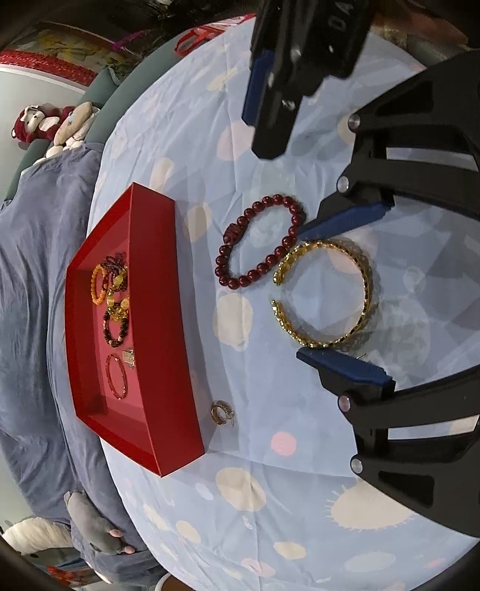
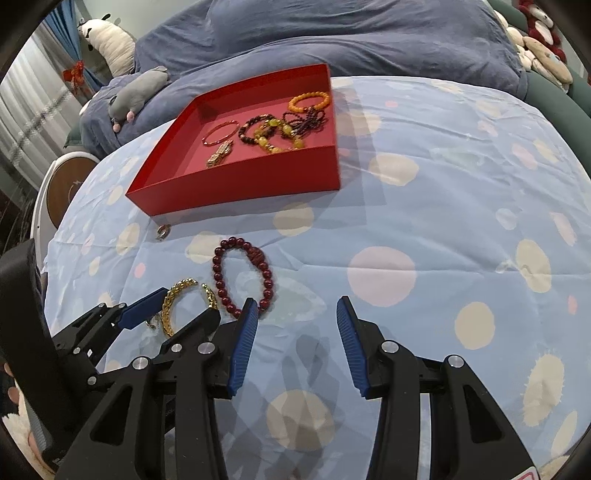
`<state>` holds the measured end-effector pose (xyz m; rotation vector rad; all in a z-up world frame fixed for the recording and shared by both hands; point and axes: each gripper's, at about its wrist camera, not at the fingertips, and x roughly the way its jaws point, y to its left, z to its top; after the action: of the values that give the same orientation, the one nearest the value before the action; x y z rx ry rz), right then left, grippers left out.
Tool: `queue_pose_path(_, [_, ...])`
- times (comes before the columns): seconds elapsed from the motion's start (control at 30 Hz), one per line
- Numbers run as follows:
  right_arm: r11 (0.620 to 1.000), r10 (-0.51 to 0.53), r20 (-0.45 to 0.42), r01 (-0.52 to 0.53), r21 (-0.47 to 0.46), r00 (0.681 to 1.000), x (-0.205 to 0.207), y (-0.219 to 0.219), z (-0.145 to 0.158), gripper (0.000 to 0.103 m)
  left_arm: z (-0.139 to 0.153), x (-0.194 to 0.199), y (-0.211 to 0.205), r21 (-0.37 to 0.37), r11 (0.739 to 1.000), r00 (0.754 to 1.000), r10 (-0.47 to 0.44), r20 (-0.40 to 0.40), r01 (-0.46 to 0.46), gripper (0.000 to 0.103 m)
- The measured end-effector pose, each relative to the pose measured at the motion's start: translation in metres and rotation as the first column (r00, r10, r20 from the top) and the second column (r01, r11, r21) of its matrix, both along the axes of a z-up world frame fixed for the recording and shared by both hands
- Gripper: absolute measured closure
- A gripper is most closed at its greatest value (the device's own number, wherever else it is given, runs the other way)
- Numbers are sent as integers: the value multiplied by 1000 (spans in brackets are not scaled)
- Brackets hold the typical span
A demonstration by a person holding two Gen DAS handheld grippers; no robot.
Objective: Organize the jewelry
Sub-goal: 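Close the left gripper on the gold bangle while the right closes on the dark red beads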
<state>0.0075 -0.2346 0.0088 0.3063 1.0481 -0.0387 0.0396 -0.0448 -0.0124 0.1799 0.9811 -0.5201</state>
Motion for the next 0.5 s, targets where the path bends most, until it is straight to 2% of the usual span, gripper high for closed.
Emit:
queue_pose_path(0.13, [999, 33, -3, -33, -3, 999, 9, 9, -4, 63, 6, 2, 10, -10, 1000, 1000, 28, 7, -28, 47])
queue_pose_path(0.33, [997, 78, -20, -78, -11, 997, 32, 21, -15, 74, 17, 12, 33, -35, 996, 997, 79, 5, -79, 47])
queue_pose_path(0.5, [994, 104, -26, -105, -35, 994, 43, 30, -22, 79, 22, 20, 50, -39, 992, 993, 117, 8, -116, 47])
